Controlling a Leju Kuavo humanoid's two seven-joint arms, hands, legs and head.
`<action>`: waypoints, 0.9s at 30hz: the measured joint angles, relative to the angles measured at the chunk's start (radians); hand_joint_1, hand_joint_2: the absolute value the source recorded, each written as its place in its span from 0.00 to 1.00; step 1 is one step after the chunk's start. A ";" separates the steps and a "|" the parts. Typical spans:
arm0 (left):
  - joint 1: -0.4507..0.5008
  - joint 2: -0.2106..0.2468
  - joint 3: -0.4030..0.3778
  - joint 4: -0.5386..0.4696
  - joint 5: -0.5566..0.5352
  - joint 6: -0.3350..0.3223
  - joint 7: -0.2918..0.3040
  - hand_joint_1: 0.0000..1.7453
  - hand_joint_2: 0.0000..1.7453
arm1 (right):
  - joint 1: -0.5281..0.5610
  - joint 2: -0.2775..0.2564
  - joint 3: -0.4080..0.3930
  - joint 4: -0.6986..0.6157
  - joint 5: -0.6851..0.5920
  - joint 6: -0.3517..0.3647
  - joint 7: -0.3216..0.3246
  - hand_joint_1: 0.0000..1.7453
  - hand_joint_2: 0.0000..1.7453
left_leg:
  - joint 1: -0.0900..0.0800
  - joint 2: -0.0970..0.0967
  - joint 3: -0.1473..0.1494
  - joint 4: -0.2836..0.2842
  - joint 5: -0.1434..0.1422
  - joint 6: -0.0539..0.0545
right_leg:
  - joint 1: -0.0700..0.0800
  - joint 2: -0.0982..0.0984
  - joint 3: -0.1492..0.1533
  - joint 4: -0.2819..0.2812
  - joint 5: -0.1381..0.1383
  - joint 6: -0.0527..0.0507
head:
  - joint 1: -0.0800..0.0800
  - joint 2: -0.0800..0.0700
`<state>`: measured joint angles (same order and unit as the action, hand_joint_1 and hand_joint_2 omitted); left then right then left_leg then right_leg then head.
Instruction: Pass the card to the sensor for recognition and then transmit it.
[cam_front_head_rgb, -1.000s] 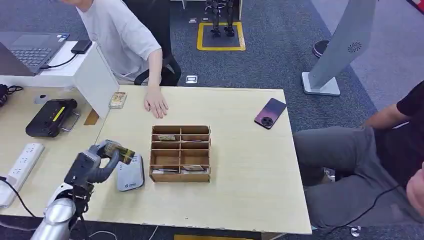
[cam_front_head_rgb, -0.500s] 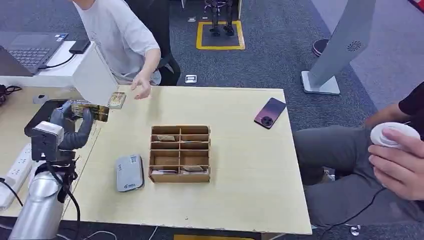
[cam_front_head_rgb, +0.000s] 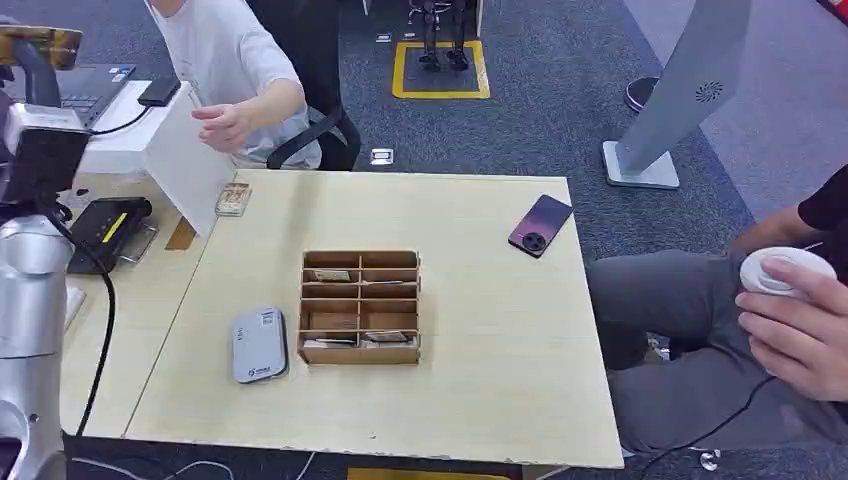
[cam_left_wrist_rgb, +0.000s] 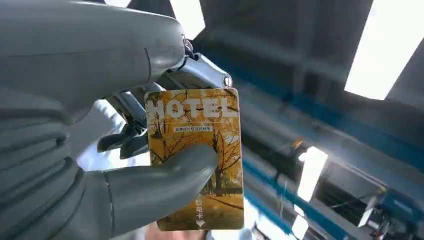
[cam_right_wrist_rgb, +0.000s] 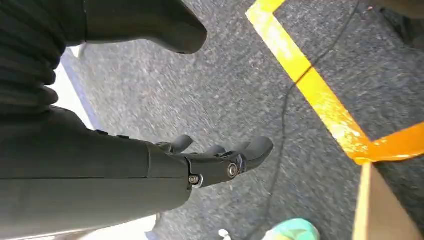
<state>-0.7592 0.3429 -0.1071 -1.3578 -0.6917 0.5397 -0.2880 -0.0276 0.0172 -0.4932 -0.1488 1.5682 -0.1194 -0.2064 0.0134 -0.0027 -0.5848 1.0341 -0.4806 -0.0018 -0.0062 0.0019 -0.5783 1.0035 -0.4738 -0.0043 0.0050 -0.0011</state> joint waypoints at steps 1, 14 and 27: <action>-0.009 0.010 -0.014 0.017 -0.037 0.011 -0.001 1.00 1.00 | -0.002 -0.001 0.002 0.000 0.000 0.000 -0.004 0.00 1.00 | 0.000 0.000 0.000 0.000 0.000 0.000 | 0.000 0.000 0.000 0.000 0.000 0.000 | 0.000 0.000; -0.036 0.060 -0.092 0.107 -0.073 0.019 -0.004 1.00 1.00 | -0.006 -0.010 0.018 0.000 -0.006 -0.003 -0.009 0.00 1.00 | 0.000 0.003 0.000 0.000 0.000 0.000 | 0.000 0.003 -0.001 0.000 0.000 -0.001 | 0.000 0.000; -0.042 0.066 -0.122 0.132 -0.060 0.017 -0.008 1.00 1.00 | -0.005 -0.014 0.021 0.000 -0.007 -0.008 -0.014 0.00 1.00 | 0.000 0.003 0.000 0.000 0.000 0.000 | 0.000 0.002 -0.001 0.000 0.000 -0.001 | 0.000 0.000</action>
<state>-0.8014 0.4089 -0.2289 -1.2257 -0.7515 0.5566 -0.2957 -0.0323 0.0034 -0.4723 -0.1492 1.5610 -0.1278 -0.2201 0.0135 0.0004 -0.5848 1.0341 -0.4806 -0.0018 -0.0063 0.0042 -0.5791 1.0035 -0.4733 -0.0049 0.0053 -0.0011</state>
